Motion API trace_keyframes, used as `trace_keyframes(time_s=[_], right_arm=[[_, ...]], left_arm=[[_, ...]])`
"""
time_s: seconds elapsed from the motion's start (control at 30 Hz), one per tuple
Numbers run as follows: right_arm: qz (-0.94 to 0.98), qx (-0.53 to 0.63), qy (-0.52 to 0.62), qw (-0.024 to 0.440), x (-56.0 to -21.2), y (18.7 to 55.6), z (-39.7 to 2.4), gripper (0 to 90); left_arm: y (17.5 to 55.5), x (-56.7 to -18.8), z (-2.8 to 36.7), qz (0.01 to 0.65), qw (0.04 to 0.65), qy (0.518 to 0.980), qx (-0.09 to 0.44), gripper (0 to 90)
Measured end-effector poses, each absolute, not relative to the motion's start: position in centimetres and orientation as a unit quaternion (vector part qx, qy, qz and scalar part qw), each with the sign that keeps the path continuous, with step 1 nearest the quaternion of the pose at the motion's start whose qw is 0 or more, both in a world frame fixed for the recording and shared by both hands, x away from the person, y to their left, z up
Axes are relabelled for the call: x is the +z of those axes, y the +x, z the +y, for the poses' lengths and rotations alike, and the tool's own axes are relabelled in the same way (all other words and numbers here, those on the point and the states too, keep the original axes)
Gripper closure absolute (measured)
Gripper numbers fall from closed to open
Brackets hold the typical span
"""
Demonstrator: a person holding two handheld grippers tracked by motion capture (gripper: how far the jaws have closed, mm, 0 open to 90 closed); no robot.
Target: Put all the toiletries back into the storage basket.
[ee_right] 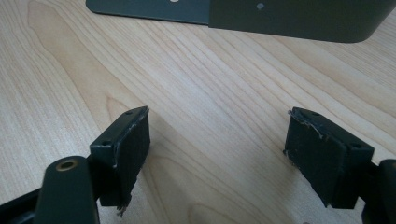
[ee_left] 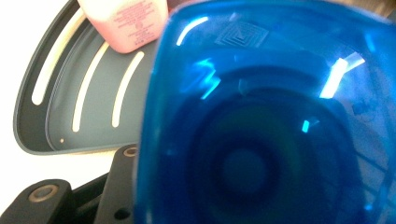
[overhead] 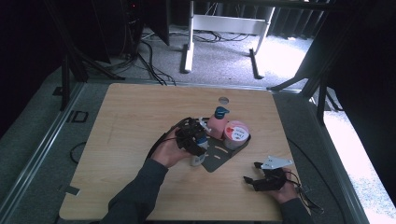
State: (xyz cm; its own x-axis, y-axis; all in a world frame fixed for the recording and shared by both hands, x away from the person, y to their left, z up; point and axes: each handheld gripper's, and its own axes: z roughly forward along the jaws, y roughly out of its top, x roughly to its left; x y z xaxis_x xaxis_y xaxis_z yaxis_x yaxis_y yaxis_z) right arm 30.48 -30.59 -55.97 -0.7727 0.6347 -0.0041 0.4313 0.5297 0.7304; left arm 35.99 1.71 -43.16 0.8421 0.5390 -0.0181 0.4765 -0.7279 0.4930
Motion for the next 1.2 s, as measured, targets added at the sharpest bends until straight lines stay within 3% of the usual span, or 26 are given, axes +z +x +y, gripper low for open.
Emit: trace_keyframes(time_s=[1.2], right_arm=[[0.864,0.374,0.308,0.136,-56.0,30.5,-30.6,21.7]], left_arm=[[38.1,-42.6,0.7,0.307,0.267,0.909,0.094,54.9]])
